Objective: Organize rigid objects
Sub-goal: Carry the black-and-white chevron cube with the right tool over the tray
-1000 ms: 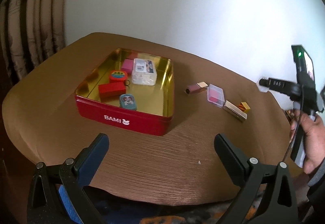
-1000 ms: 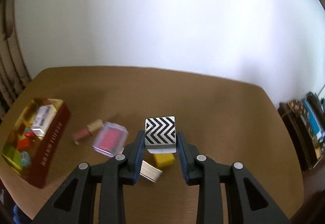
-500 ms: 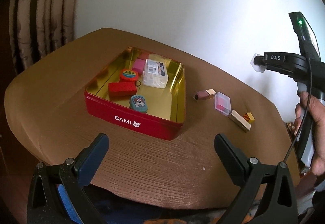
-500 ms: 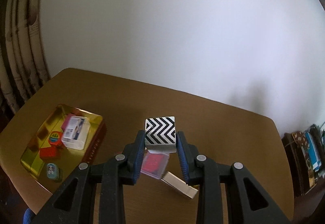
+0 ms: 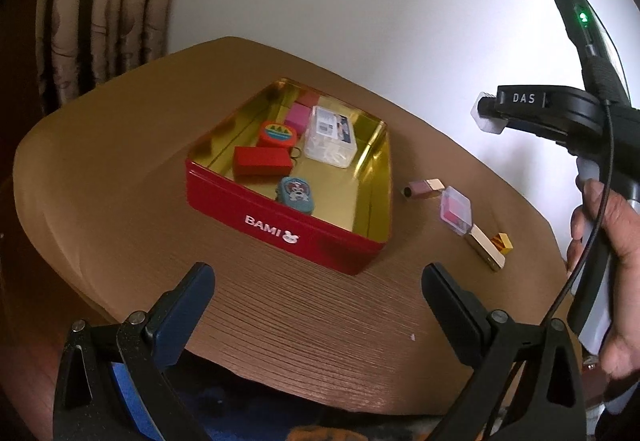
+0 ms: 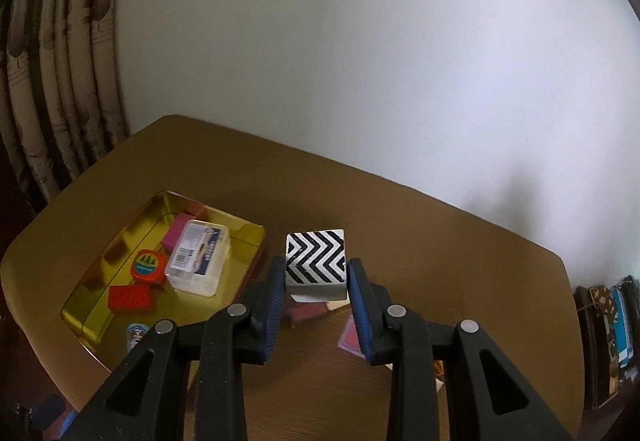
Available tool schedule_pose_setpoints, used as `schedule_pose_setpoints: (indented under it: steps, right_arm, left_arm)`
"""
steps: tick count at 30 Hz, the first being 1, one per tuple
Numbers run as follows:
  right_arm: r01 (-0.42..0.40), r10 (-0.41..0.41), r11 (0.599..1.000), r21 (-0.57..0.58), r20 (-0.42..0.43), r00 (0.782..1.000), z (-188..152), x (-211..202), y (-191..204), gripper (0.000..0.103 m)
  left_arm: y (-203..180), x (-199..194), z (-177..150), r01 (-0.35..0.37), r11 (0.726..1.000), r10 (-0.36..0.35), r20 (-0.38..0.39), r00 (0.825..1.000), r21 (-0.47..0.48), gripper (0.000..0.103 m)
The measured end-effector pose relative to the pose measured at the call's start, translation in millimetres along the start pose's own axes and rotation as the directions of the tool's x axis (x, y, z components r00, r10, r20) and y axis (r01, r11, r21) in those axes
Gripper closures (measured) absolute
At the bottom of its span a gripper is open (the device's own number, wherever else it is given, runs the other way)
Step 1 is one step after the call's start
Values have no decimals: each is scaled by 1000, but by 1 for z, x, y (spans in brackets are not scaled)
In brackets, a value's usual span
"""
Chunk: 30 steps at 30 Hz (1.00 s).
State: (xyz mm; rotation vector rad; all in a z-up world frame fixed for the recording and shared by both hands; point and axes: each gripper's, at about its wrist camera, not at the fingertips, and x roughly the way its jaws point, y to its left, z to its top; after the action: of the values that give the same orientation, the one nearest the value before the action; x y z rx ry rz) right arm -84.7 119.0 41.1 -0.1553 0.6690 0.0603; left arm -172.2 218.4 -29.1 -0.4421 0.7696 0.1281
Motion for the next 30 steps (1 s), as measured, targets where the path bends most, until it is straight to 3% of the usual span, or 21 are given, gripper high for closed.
schedule_pose_setpoints:
  steps: [15, 20, 30]
  right_arm:
    - [-124, 118, 988, -94, -61, 991, -6, 23, 69, 72]
    - [-207, 196, 974, -95, -114, 974, -14, 38, 87, 72]
    - [-265, 232, 954, -142, -212, 949, -33, 71, 121, 72]
  left_arm:
    - [22, 7, -2, -91, 988, 89, -27, 996, -122, 1]
    - [26, 12, -6, -105, 986, 99, -56, 994, -133, 1]
    - [27, 17, -9, -130, 981, 118, -94, 989, -143, 1]
